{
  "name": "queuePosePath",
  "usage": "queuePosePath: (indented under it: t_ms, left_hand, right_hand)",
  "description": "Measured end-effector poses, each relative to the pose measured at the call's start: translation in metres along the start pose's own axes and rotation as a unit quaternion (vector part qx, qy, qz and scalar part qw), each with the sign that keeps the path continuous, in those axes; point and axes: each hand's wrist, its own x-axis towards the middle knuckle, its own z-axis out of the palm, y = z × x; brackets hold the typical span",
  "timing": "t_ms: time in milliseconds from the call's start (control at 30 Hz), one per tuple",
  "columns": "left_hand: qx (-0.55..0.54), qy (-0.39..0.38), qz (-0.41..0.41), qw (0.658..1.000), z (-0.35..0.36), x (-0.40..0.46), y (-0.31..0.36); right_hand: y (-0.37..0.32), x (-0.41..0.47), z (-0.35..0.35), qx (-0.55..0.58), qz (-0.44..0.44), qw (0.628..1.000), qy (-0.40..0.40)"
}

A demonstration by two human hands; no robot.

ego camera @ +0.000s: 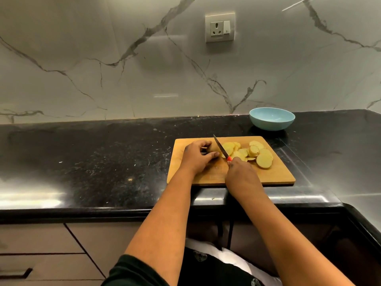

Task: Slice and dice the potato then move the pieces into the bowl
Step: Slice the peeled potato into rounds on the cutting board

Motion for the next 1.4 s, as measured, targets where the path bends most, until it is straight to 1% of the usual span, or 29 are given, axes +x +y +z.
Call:
queuePosePath:
  t_ms: [200,333,533,633,733,900,967,1100,1233,1300,1400]
  left_hand:
    - [-0.033,-0.015,-0.009,0.999,-0.001,0.001,-0.001]
    - [-0.039,-0.016,-0.002,0.999,-0.001,0.004,-0.004]
    - [-0.028,0.003,0.013,1.000,0.001,0.007,-0.009]
    - [-0.034,-0.002,0.010,0.999,0.002,0.007,-0.008]
    - [-0.036,-0.009,0.010,0.999,0.001,0.006,-0.007]
    - [-0.033,-0.003,0.011,0.999,-0.001,0.004,-0.005]
    - [-0.035,-0.005,0.006,0.999,-0.001,0.003,-0.005]
    - [-0.056,-0.008,-0.016,0.998,-0.002,0.003,-0.006]
    - [-0.055,-0.016,-0.020,0.998,-0.003,0.002,-0.004]
    - [-0.049,-0.022,-0.020,0.998,-0.003,0.002,-0.005]
    - [-0.035,-0.028,-0.017,0.999,-0.004,0.002,-0.002]
  right_hand:
    - [-0.007,0.000,0.000,-0.039,0.004,0.999,-0.021]
    - [-0.020,0.017,-0.006,-0.015,0.041,0.997,-0.064]
    - [-0.036,0.036,-0.015,-0.110,0.009,0.984,-0.137]
    - [-0.035,0.036,-0.020,-0.154,0.009,0.974,-0.166]
    - [-0.033,0.033,-0.025,-0.166,0.019,0.969,-0.185]
    - [-0.039,0.032,-0.024,-0.180,-0.007,0.964,-0.194]
    - [-0.037,0.030,-0.026,-0.181,-0.002,0.962,-0.205]
    - [-0.016,0.016,-0.029,-0.167,0.038,0.959,-0.227]
    - [0.011,0.003,-0.049,-0.177,-0.003,0.953,-0.246]
    - [0.018,0.001,-0.063,-0.155,-0.010,0.960,-0.232]
    - [0.011,0.002,-0.072,-0.129,-0.021,0.980,-0.147]
